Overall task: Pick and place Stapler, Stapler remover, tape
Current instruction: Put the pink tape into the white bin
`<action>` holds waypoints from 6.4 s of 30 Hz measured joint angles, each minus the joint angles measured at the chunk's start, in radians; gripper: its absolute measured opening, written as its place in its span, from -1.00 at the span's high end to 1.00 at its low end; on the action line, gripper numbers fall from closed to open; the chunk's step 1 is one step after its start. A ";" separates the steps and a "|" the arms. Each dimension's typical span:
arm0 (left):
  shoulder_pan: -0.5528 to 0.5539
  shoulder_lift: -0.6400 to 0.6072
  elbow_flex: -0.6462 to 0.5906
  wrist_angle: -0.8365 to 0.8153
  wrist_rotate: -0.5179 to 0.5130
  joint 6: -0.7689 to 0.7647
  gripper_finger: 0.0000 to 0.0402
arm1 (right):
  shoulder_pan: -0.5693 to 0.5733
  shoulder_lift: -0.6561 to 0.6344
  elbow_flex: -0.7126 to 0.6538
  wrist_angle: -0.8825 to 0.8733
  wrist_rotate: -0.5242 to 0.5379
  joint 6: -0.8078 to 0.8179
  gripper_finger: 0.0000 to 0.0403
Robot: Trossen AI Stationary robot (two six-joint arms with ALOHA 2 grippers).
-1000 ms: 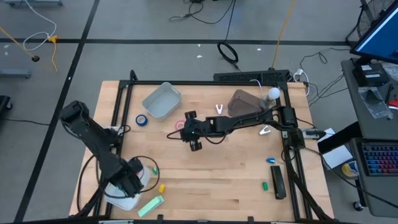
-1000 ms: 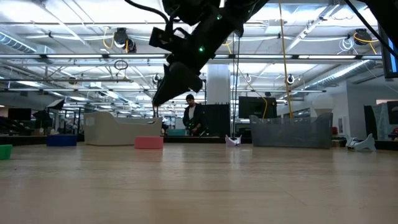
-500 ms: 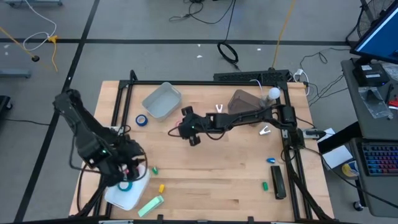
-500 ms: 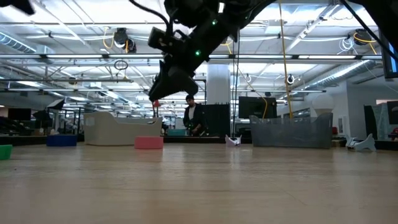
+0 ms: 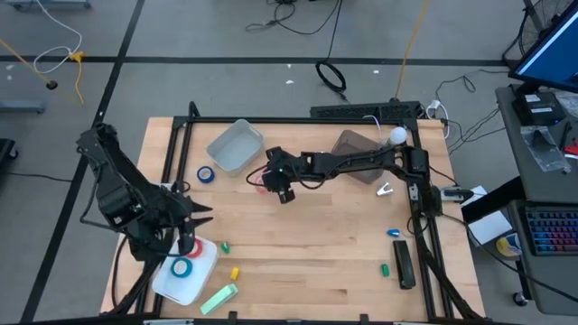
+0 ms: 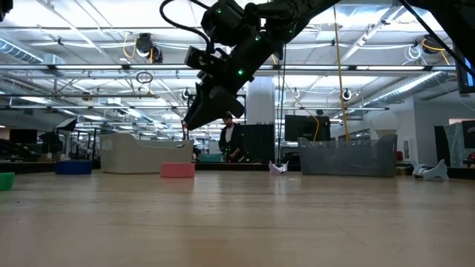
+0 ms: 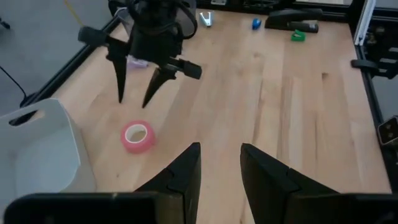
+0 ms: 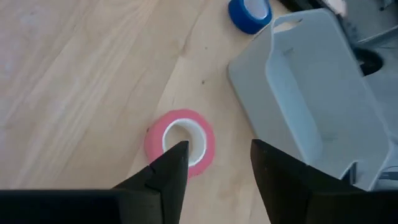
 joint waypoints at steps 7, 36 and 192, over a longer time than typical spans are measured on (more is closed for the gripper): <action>0.000 0.001 -0.001 0.006 -0.029 0.002 0.44 | -0.036 0.000 0.000 -0.017 -0.031 -0.001 0.19; 0.049 0.002 -0.002 0.065 -0.030 0.039 0.44 | -0.072 0.184 0.203 -0.155 -0.175 0.130 0.18; 0.529 0.002 -0.357 1.196 0.656 0.748 0.44 | 0.337 -0.247 -0.423 0.939 0.007 -0.104 0.84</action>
